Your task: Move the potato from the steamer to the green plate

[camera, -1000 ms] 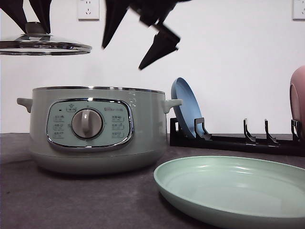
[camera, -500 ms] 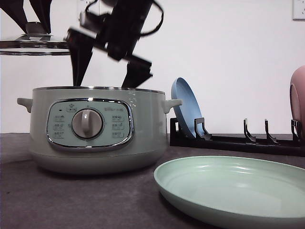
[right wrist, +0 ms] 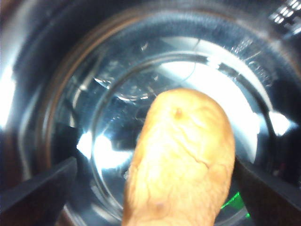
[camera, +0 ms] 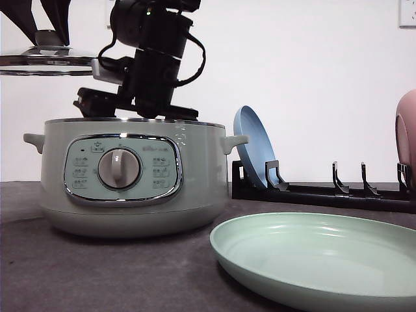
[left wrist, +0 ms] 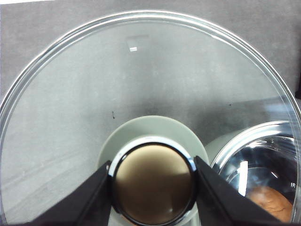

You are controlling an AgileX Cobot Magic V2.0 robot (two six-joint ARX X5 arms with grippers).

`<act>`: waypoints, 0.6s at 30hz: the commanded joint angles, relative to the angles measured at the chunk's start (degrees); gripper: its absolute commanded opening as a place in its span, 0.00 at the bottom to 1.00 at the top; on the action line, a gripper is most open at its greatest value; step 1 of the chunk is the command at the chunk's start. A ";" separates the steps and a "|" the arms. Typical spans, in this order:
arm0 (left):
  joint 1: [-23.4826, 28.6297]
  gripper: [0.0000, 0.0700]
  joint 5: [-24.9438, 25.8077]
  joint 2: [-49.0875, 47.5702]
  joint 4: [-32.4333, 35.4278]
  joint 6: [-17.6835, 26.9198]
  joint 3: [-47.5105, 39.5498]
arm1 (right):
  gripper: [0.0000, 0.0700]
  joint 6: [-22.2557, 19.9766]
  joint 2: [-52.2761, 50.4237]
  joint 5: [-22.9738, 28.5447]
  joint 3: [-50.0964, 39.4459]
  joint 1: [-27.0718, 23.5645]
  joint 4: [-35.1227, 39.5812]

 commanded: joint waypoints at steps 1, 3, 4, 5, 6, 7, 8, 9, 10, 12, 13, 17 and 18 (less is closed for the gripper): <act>0.00 0.00 0.04 0.04 1.95 -0.26 2.99 | 1.00 -0.42 2.25 0.24 1.60 0.52 0.12; 0.00 0.00 0.04 0.04 1.95 -0.26 2.99 | 0.99 -0.29 2.53 0.26 1.60 0.44 0.06; 0.00 0.00 0.04 0.04 1.95 -0.26 2.99 | 0.97 -0.26 2.56 0.24 1.60 0.36 0.02; 0.00 0.00 0.04 0.04 1.95 -0.26 2.99 | 0.96 -0.24 2.68 0.21 1.60 0.26 0.03; 0.00 0.00 0.04 0.04 1.95 -0.26 2.99 | 0.95 -0.22 2.77 0.20 1.60 0.18 0.03; 0.00 0.00 0.04 0.04 1.95 -0.26 2.99 | 0.92 -0.24 2.78 0.22 1.60 0.13 0.00; 0.01 0.00 0.04 0.04 1.95 -0.25 2.99 | 0.86 -0.24 2.81 0.22 1.60 0.09 0.01; 0.02 0.00 0.04 0.04 1.95 -0.24 2.99 | 0.80 -0.24 2.83 0.22 1.60 0.07 0.03; 0.02 0.00 0.04 0.04 1.97 -0.24 2.99 | 0.75 -0.22 2.83 0.22 1.60 0.07 0.06; 0.02 0.00 0.04 0.04 1.97 -0.24 2.99 | 0.64 -0.14 2.83 0.26 1.60 0.07 0.05; 0.02 0.00 0.04 0.04 1.97 -0.24 2.99 | 0.57 0.01 2.83 0.26 1.60 0.02 -0.02; 0.02 0.00 0.04 0.04 1.95 -0.24 2.99 | 0.46 1.22 2.83 0.11 1.60 -0.24 -0.74; 0.02 0.00 0.04 0.04 1.95 -0.24 2.99 | 0.46 1.30 2.83 0.08 1.60 -0.23 -0.74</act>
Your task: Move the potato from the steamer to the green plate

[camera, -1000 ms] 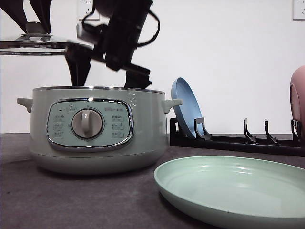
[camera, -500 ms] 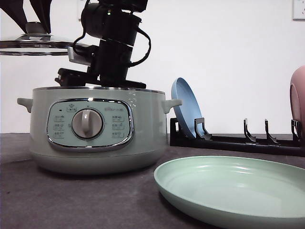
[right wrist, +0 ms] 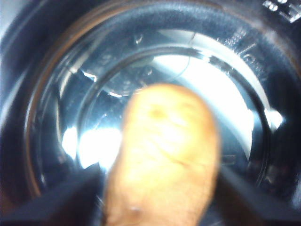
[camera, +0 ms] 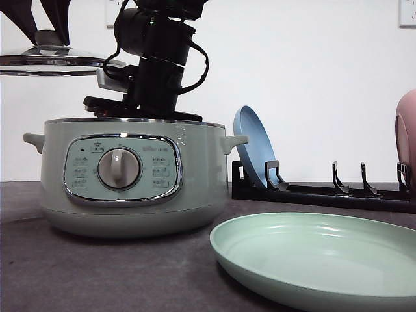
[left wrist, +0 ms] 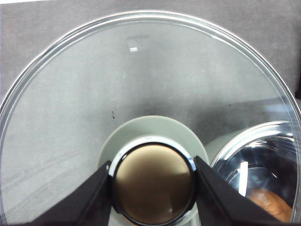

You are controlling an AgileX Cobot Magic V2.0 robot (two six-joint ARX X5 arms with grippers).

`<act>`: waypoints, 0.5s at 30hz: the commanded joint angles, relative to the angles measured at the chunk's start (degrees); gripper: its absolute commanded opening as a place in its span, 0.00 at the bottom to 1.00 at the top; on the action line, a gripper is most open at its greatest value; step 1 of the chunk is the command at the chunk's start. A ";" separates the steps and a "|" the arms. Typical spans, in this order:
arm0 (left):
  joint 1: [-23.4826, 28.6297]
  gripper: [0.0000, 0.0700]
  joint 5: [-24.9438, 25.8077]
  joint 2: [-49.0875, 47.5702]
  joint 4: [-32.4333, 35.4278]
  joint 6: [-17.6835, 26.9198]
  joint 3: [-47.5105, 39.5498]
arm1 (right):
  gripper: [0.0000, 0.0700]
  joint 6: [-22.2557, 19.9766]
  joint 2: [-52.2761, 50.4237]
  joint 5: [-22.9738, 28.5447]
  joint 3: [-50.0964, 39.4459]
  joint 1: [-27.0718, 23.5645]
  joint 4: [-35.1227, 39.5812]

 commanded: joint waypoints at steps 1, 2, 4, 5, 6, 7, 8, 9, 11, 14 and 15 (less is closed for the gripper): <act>0.02 0.00 0.04 0.04 1.95 -0.24 2.99 | 0.46 1.01 2.32 0.13 1.60 0.37 -0.12; 0.02 0.00 0.04 0.04 1.95 -0.24 2.99 | 0.46 1.29 2.30 0.14 1.60 0.37 -0.02; 0.02 0.00 0.04 0.04 1.95 -0.24 2.99 | 0.45 1.93 2.23 0.15 1.72 0.35 0.02; 0.02 0.00 0.04 0.04 1.95 -0.24 2.99 | 0.45 2.11 2.14 0.13 1.98 0.32 -0.18; 0.02 0.00 0.04 0.04 1.95 -0.24 2.99 | 0.45 2.22 2.00 0.11 2.33 0.29 -0.48; 0.02 0.00 0.04 0.04 1.95 -0.24 2.99 | 0.45 2.23 1.78 0.11 2.83 0.24 -0.94; 0.02 0.00 0.04 0.04 1.93 -0.24 2.99 | 0.45 2.23 1.52 0.12 3.66 0.24 -1.58; 0.02 0.00 0.04 0.04 1.92 -0.25 2.99 | 0.45 2.24 1.24 0.14 4.54 0.25 -2.24; 0.00 0.00 0.06 0.04 1.90 -0.26 2.99 | 0.43 2.25 0.61 0.24 6.61 0.39 -3.71; 0.00 0.00 0.04 0.04 1.79 -0.26 2.99 | 0.37 2.21 0.00 0.28 10.91 0.61 -6.52; 0.00 0.00 0.05 0.04 1.67 -0.26 2.99 | 0.37 2.20 -0.04 0.28 12.77 0.74 -7.72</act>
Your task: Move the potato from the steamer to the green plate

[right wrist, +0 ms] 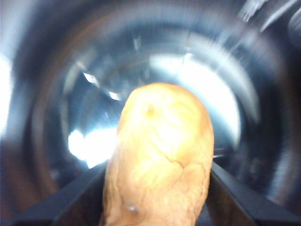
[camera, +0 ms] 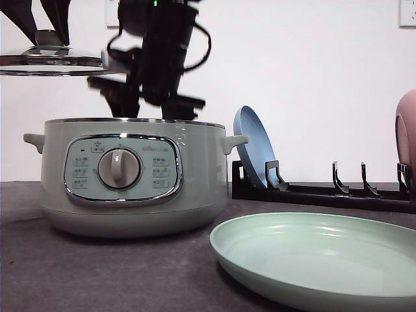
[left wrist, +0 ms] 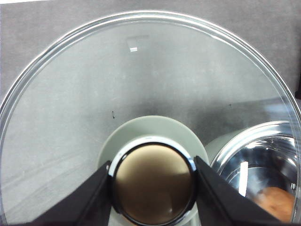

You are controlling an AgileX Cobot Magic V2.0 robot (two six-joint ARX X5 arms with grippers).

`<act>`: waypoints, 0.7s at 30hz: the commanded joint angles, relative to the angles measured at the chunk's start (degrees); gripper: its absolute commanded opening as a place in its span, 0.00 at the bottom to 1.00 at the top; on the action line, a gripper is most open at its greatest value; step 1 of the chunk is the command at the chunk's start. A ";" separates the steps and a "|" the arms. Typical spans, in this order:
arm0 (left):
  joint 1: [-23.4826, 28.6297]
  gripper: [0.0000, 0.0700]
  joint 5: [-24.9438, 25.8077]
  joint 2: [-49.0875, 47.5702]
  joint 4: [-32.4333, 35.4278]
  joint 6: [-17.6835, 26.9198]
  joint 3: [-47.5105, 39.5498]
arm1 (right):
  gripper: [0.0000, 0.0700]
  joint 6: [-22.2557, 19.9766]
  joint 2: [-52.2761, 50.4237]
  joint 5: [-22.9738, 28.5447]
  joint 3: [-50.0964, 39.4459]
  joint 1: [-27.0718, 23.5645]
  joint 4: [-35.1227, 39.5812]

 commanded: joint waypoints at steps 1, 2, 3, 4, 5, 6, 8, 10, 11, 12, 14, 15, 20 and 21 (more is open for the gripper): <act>0.00 0.00 0.06 0.04 1.59 -0.24 2.99 | 0.37 0.80 0.02 0.24 4.83 0.90 -1.66; 0.00 0.00 0.07 0.04 1.48 -0.24 2.99 | 0.37 0.80 0.02 0.24 6.77 0.91 -3.32; 0.01 0.00 0.06 0.04 1.39 -0.24 2.99 | 0.37 0.79 0.02 0.25 8.58 0.94 -5.03; 0.02 0.00 0.05 0.04 1.32 -0.24 2.99 | 0.37 0.79 0.02 0.26 10.18 1.01 -6.70; 0.02 0.00 0.04 0.04 1.24 -0.24 2.99 | 0.37 0.79 0.02 0.26 11.65 1.17 -8.34; 0.02 0.00 0.04 0.04 1.19 -0.24 2.99 | 0.37 0.77 -0.03 0.34 13.11 1.30 -10.04; 0.02 0.00 0.04 0.04 1.16 -0.24 2.99 | 0.37 0.64 -0.25 1.35 15.75 1.58 -12.88; 0.02 0.00 0.04 0.04 1.15 -0.24 2.99 | 0.37 0.59 -0.97 2.68 16.85 2.15 -13.45; 0.01 0.00 0.04 0.04 1.09 -0.25 2.99 | 0.37 0.45 -1.65 2.79 16.90 2.29 -13.49; 0.00 0.00 0.04 0.04 1.02 -0.26 2.99 | 0.37 0.31 -2.35 2.80 16.90 2.44 -13.56; 0.00 0.00 0.04 0.04 0.88 -0.26 2.99 | 0.37 0.17 -3.80 2.78 16.88 2.91 -13.78; 0.00 0.00 0.04 0.04 0.82 -0.26 2.99 | 0.37 0.17 -4.68 2.76 16.80 3.14 -13.87; 0.00 0.00 0.04 0.04 0.62 -0.26 2.99 | 0.38 0.49 -11.66 1.16 12.57 4.13 -14.15; 0.00 0.00 0.04 0.04 0.58 -0.27 2.99 | 0.38 0.60 -13.65 0.66 10.57 4.36 -14.15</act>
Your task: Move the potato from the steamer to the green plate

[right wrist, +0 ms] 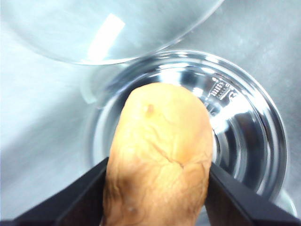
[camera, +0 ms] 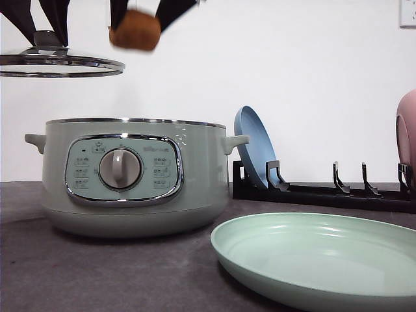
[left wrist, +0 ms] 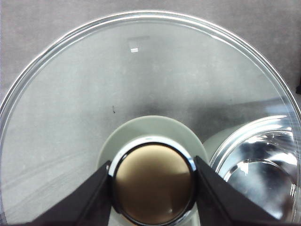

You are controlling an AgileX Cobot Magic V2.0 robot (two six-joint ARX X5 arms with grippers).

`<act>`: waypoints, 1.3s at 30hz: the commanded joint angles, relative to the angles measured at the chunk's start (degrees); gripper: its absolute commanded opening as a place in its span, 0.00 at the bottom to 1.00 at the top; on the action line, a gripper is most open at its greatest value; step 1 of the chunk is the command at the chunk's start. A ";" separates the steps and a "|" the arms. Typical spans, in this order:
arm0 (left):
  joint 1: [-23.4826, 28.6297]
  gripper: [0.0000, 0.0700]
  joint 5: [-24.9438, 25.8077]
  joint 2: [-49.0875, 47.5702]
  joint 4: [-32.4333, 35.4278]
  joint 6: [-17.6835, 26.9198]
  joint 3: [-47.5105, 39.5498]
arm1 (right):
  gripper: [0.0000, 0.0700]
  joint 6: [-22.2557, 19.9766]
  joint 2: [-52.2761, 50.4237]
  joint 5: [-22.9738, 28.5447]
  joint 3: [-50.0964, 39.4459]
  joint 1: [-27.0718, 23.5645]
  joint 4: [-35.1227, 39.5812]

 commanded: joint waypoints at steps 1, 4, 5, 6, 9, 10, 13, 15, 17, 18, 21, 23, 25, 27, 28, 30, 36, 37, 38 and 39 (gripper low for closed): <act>0.00 0.00 0.04 0.04 1.63 -0.26 2.99 | 0.38 0.67 -2.91 -0.31 -2.22 1.10 -4.88; 0.00 0.00 0.04 0.04 1.58 -0.26 2.99 | 0.38 1.05 -9.74 -0.31 -10.67 1.83 -4.87; 0.00 0.00 0.06 0.04 1.56 -0.26 2.99 | 0.38 1.30 -12.04 -0.30 -13.59 2.04 -4.87; 0.00 0.00 0.07 0.04 1.53 -0.27 2.99 | 0.38 1.56 -14.38 -0.27 -16.53 2.23 -4.87; 0.00 0.00 0.04 0.04 1.47 -0.26 2.99 | 0.38 2.61 -21.10 0.50 -24.72 2.58 -4.87; -0.02 0.00 0.04 0.04 1.47 -0.26 2.99 | 0.38 2.99 -23.40 0.75 -27.49 2.66 -4.87; -0.02 0.00 0.04 0.04 1.47 -0.29 2.99 | 0.38 4.60 -29.52 2.23 -35.15 2.67 -4.86; -0.02 0.00 0.04 0.04 1.45 -0.29 2.99 | 0.38 5.62 -33.91 4.72 -41.18 2.67 -4.85; -0.02 0.00 0.04 0.04 1.45 -0.30 2.99 | 0.38 6.47 -37.85 7.42 -47.24 2.66 -4.85; -0.03 0.00 0.04 0.04 1.45 -0.31 2.99 | 0.38 6.89 -39.62 8.74 -50.15 2.65 -4.85; -0.15 0.00 0.07 0.04 1.49 -0.31 2.99 | 0.38 8.24 -44.21 12.61 -58.58 2.58 -4.83; -0.32 0.00 0.05 0.04 1.51 -0.31 2.99 | 0.38 9.51 -46.47 14.05 -63.53 2.51 -4.82; -0.43 0.00 0.06 0.06 1.51 -0.31 2.99 | 0.38 10.83 -48.14 14.51 -67.91 2.44 -4.45; -0.44 0.00 0.07 0.09 1.49 -0.31 2.99 | 0.38 12.15 -49.70 13.88 -72.16 2.44 -1.10; -0.44 0.00 0.07 0.09 1.51 -0.31 2.99 | 0.38 12.66 -50.72 12.87 -74.55 2.45 1.85; -0.44 0.00 0.07 0.09 1.49 -0.31 2.99 | 0.38 13.12 -52.12 10.41 -78.89 2.43 7.37; -0.44 0.00 0.07 0.09 1.47 -0.31 2.99 | 0.38 14.14 -52.39 8.85 -90.28 0.79 17.80; -0.44 0.00 0.07 0.10 1.47 -0.31 2.98 | 0.38 14.13 -52.37 7.93 -92.16 0.09 19.80; -0.44 0.00 0.07 0.11 1.47 -0.31 2.97 | 0.38 14.09 -52.36 6.89 -93.86 -0.57 21.82; -0.44 0.00 0.07 0.11 1.47 -0.31 2.97 | 0.38 14.05 -52.35 5.82 -95.50 -1.26 23.87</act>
